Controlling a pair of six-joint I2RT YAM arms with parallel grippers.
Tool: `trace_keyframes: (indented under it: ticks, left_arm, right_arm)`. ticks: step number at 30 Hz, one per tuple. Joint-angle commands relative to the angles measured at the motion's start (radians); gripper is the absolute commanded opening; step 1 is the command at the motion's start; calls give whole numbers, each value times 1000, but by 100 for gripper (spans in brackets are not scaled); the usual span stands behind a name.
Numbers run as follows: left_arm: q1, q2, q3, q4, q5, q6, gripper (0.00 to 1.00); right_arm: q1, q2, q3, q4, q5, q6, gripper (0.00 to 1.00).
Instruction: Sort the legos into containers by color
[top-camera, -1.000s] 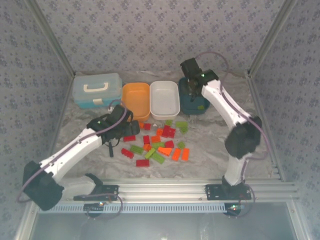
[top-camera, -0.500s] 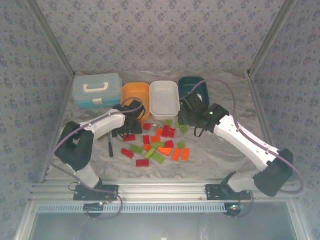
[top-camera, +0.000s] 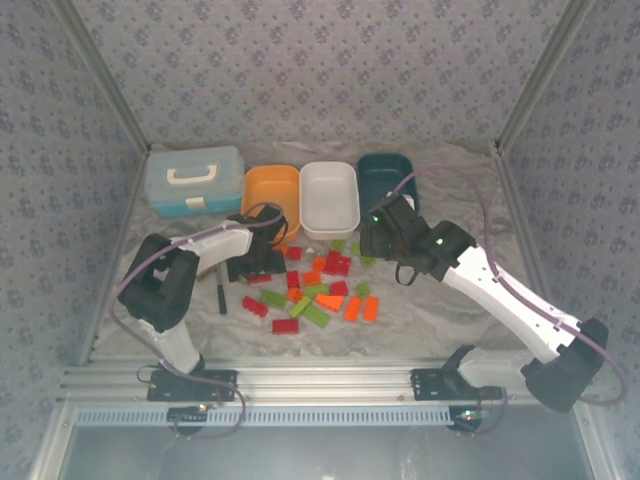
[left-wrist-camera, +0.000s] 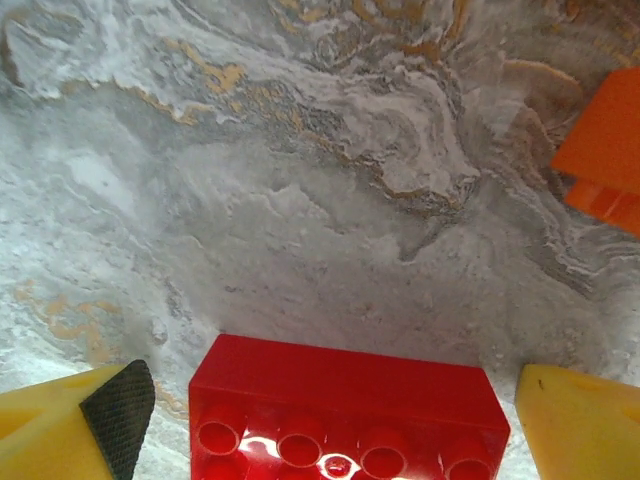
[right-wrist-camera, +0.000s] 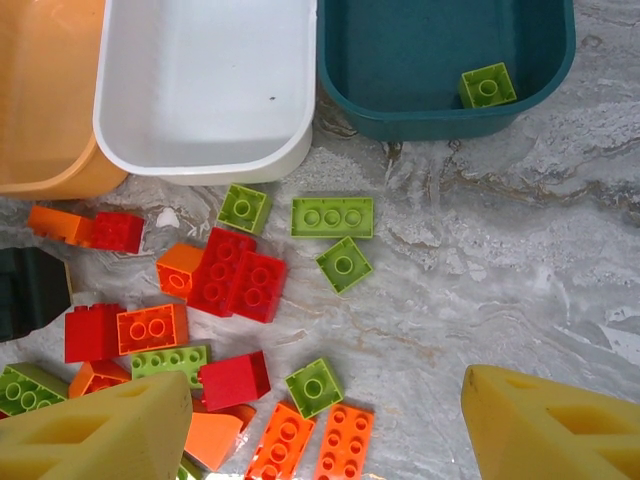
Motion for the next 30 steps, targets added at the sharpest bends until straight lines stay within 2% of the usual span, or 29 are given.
trace_keyframes:
  ticks: [1,7,16,24,30]
  left_arm:
    - [-8,1,-20,5,18,17,89]
    - [-49,-52,-33,-11,-22,10,85]
    - [-63,-91,-60,-17,-64,8,64]
    - [-76,-203,24,-125,-118,30,60]
    - [-25,-246,215,-197,-135,109,61]
  right_arm:
    - [8,10,22,-27,21,19,74]
    - [8,25,7,-20,27,28,74]
    - [10,34,2,-19,27,31,74]
    - [12,66,-7,2,-7,38,74]
    - [8,107,-56,59,-68,41,76]
